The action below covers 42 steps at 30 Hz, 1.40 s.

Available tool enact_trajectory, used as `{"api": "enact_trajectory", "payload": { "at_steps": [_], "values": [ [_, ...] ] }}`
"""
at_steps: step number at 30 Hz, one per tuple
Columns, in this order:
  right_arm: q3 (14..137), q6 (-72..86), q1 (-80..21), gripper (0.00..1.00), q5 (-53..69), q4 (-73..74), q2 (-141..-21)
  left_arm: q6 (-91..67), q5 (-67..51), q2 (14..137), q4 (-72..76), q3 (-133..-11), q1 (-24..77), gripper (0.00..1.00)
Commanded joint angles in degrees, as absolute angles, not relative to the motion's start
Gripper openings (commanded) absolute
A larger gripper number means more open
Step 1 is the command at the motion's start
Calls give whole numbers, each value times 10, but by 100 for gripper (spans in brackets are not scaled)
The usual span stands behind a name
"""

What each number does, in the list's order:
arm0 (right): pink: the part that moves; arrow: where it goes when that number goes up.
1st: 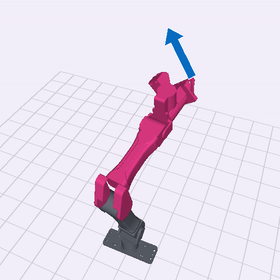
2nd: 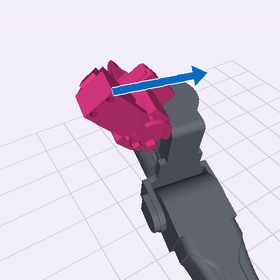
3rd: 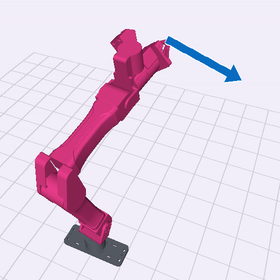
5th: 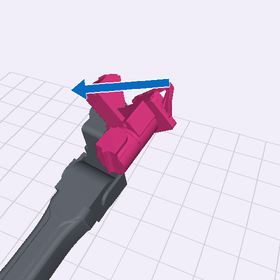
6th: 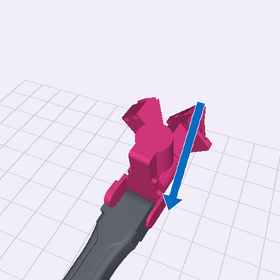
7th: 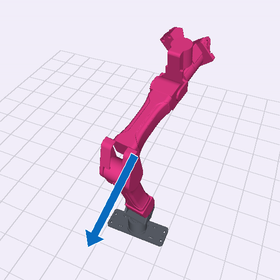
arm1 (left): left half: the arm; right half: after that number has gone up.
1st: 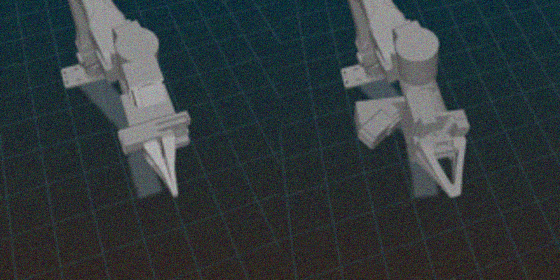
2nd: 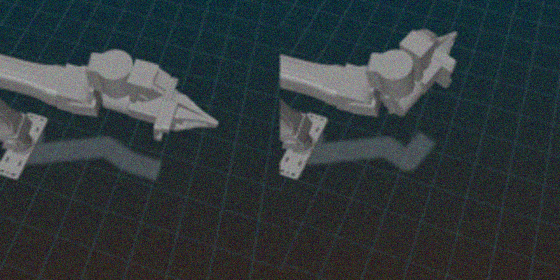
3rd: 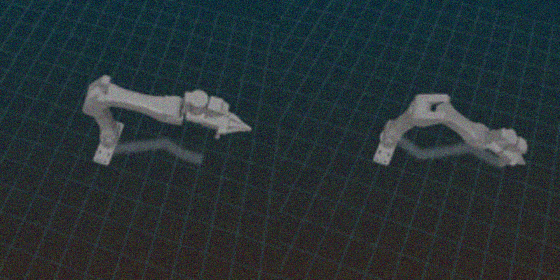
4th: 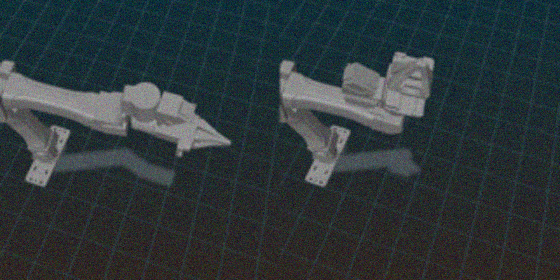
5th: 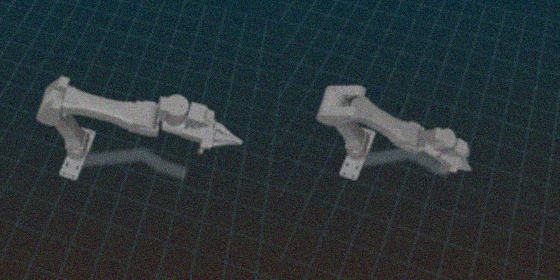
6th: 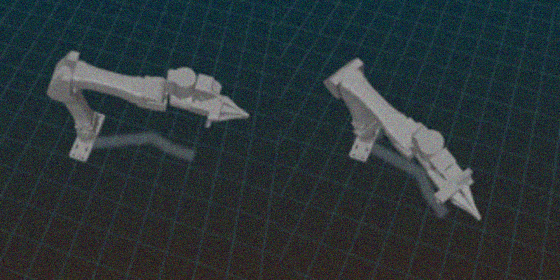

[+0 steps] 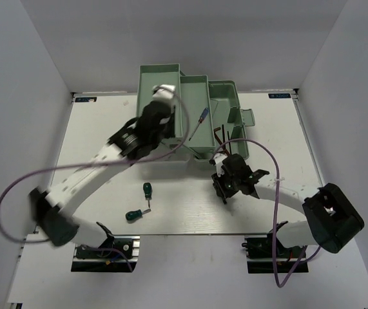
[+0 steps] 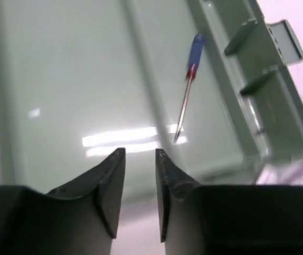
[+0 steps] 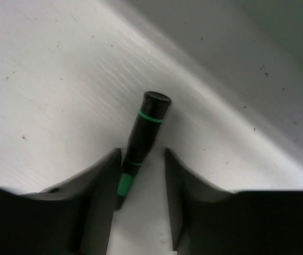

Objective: Sort the tools into containers

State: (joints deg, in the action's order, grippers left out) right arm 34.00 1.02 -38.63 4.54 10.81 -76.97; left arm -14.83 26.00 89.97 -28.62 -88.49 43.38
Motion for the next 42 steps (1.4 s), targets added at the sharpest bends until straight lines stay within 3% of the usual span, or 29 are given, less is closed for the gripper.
{"api": "enact_trajectory", "payload": {
  "at_steps": [1, 3, 4, 5, 8, 12, 16, 29, 30, 33, 34, 42],
  "values": [
    [299, 36, -398, 31, 20, 108, -774, -206, 279, 719, -308, -762, 437, 38],
    [292, 40, -396, 18, 26, 119, -762, -242, 279, 630, -364, -681, 437, 38],
    [300, 38, -398, 4, 28, 142, -752, -257, 279, 608, -388, -660, 437, 41],
    [300, 44, -398, 0, 34, 146, -740, -273, 273, 592, -411, -626, 437, 50],
    [351, 19, -393, 0, 120, 200, -674, -322, 235, 561, -475, -565, 437, 63],
    [429, -49, -395, 0, 176, 245, -561, -352, 219, 562, -460, -508, 437, 68],
    [518, -100, -402, 0, 153, 259, -563, -367, 213, 601, -411, -466, 437, 76],
    [795, -78, -372, 0, 18, 160, -893, -367, 207, 684, -267, -403, 437, 78],
    [847, -78, -371, 25, 15, 171, -923, -367, 207, 689, -267, -403, 437, 78],
    [909, -69, -363, 71, 10, 217, -969, -379, 225, 694, -272, -403, 437, 78],
    [920, -65, -358, 76, 9, 219, -969, -379, 225, 694, -272, -403, 437, 78],
    [841, -32, -323, 76, 28, 204, -889, -407, 257, 717, -311, -390, 437, 77]
  ]
}}
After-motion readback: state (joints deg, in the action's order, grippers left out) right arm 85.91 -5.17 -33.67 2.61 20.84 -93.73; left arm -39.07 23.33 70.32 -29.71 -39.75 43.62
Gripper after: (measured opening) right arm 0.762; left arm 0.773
